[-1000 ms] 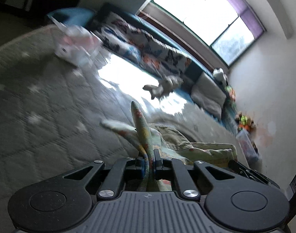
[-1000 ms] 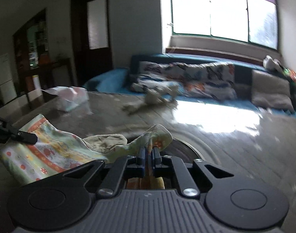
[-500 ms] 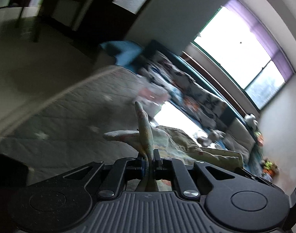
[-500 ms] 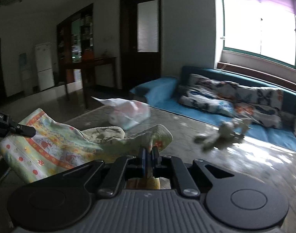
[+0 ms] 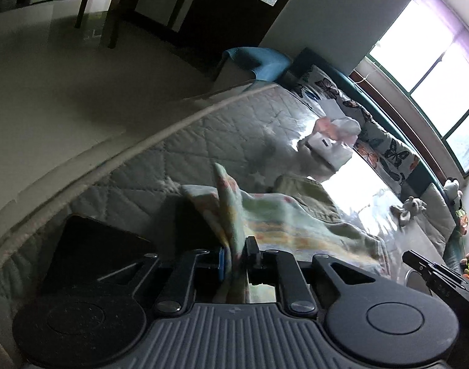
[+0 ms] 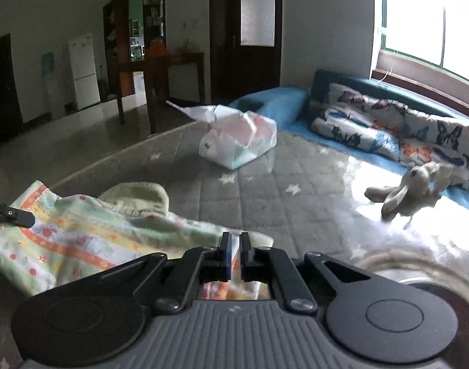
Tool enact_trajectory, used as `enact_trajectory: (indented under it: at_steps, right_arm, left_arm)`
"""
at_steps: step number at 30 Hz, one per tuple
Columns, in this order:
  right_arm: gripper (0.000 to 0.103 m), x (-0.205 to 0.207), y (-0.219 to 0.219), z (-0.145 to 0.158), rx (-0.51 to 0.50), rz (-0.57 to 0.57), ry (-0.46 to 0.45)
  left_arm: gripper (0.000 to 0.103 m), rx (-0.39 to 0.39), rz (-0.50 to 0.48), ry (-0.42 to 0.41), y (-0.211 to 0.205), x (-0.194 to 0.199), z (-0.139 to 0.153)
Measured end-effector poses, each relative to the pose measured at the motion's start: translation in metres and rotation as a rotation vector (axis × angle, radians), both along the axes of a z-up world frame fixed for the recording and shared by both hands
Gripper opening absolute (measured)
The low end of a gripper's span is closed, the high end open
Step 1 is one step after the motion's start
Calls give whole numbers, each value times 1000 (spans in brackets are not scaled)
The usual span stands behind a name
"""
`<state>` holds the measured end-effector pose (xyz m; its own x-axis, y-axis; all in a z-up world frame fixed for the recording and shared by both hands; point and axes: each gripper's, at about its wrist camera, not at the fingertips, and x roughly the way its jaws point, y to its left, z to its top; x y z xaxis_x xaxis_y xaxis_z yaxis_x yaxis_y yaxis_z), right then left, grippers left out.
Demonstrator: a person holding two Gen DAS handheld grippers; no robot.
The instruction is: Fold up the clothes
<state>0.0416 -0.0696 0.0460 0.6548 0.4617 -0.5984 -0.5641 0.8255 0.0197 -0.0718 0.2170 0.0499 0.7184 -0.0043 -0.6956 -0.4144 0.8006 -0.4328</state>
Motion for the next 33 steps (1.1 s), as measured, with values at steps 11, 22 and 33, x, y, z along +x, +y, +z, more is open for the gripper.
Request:
enact_trajectory:
  at_steps: [11, 22, 33]
  right_arm:
    - [18, 16, 24, -17, 32, 57, 75]
    - [18, 25, 29, -26, 18, 66, 93]
    - [31, 13, 35, -20, -4, 144, 82]
  left_arm:
    - [32, 81, 38, -30, 6, 15, 8]
    - [17, 31, -109, -26, -32, 71, -4]
    - [17, 33, -92, 11, -28, 78, -15]
